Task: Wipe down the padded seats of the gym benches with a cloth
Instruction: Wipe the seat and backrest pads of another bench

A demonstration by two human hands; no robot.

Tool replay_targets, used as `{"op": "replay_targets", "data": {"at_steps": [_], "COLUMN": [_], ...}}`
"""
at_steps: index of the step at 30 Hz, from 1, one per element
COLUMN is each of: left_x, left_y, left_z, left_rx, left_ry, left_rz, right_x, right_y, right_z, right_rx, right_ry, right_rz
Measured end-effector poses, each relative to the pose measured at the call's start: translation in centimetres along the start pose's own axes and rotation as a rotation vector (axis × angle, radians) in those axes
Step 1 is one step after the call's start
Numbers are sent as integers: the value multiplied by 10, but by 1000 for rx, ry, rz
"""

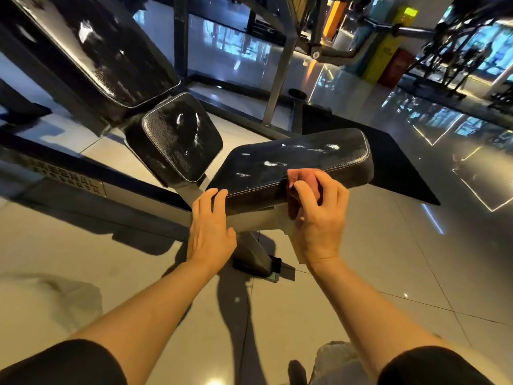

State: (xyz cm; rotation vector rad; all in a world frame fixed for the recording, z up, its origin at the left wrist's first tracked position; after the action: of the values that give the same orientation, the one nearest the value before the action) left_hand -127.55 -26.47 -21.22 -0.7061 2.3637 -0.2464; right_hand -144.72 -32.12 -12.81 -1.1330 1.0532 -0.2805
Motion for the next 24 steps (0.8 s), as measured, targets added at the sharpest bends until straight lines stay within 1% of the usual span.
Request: {"op": "replay_targets", "data": {"at_steps": [1, 3, 5, 7, 11, 16, 18, 20, 21, 24], "left_x": [-1, -1, -1, -4, -9, -8, -8, -7, -6, -2], "left_y": [2, 5, 7, 6, 3, 3, 2, 1, 2, 7], "left_z": [5, 14, 21, 26, 40, 52, 56, 62, 66, 78], "left_rx": [-33, -66, -76, -81, -109, -105, -97, -102, -122, -230], "left_ry": [16, 49, 96, 169, 291, 378, 414, 465, 503, 616], "left_rz": [-11, -13, -10, -18, -30, 23, 38, 32, 26, 16], "right_x": [5, 22, 39, 50, 66, 71, 74, 81, 84, 88], "right_y": [2, 14, 24, 30, 33, 32, 34, 39, 42, 42], "right_z": [7, 26, 47, 63, 77, 80, 87, 98, 104, 112], "right_rx": [-4, -153, -310, -378, -278, -244, -275, -349, -359, -292], "right_ry": [44, 129, 132, 146, 173, 182, 180, 165, 148, 111], "right_rz": [38, 84, 144, 177, 199, 210, 222, 257, 280, 308]}}
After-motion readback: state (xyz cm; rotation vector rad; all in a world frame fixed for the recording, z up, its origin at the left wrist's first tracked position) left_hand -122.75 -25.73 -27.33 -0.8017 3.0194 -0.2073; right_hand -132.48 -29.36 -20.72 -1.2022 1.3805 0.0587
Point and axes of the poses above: each hand's wrist, its own y-axis away from the middle knuckle, its own x-axis out of the palm, z = x × y, the point moved 5 cm from there along -y, towards the middle knuckle, and after that the axes turned 9 degrees about y, right-handed, at the moved point
